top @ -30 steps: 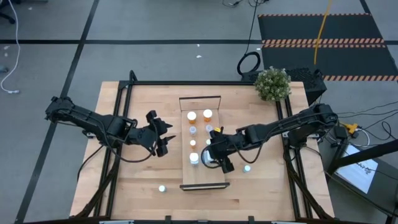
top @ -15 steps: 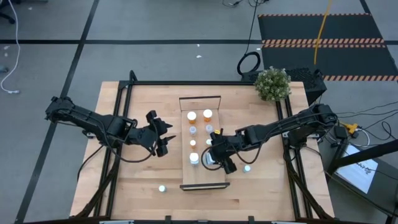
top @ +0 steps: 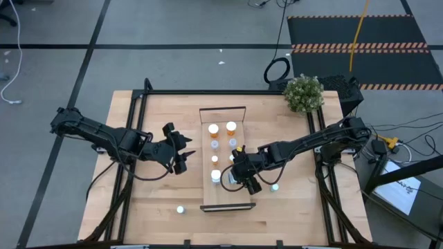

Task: Pick and place medicine bottles onto shelf by color
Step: Put the white blue medicine bottle on the shelf

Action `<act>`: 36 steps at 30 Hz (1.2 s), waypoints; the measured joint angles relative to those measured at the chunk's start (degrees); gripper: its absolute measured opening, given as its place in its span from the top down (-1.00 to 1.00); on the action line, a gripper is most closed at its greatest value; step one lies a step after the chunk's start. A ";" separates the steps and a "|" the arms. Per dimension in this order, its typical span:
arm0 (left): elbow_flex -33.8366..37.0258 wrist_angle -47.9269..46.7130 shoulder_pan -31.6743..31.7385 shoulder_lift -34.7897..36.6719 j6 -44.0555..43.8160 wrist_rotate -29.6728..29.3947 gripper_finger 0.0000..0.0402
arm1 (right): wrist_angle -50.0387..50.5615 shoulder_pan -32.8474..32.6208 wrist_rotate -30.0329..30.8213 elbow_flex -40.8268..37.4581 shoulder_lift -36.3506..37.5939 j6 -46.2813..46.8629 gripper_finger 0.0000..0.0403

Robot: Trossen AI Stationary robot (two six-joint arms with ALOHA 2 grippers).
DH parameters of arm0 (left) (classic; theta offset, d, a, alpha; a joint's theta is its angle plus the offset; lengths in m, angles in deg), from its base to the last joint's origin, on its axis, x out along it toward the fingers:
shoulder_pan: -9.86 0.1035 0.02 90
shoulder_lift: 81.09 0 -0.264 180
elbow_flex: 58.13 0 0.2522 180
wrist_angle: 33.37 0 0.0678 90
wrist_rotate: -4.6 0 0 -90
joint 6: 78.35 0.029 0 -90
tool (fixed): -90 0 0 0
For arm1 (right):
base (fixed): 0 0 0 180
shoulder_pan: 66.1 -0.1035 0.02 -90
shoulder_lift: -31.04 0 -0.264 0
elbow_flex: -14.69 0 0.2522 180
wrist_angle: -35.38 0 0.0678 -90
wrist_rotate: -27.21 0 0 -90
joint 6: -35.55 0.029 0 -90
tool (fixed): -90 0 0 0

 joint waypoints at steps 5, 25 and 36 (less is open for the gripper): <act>0.00 0.00 0.01 0.00 0.00 0.00 -0.09 | 0.66 0.00 0.01 0.00 -0.13 -0.17 -0.23; 0.02 0.00 -0.01 0.00 0.61 0.02 -0.09 | 0.39 0.00 0.50 0.00 -0.56 0.36 -0.32; 0.02 0.00 0.01 0.00 0.68 0.02 -0.09 | -0.97 0.00 1.99 0.00 -0.53 3.14 -0.33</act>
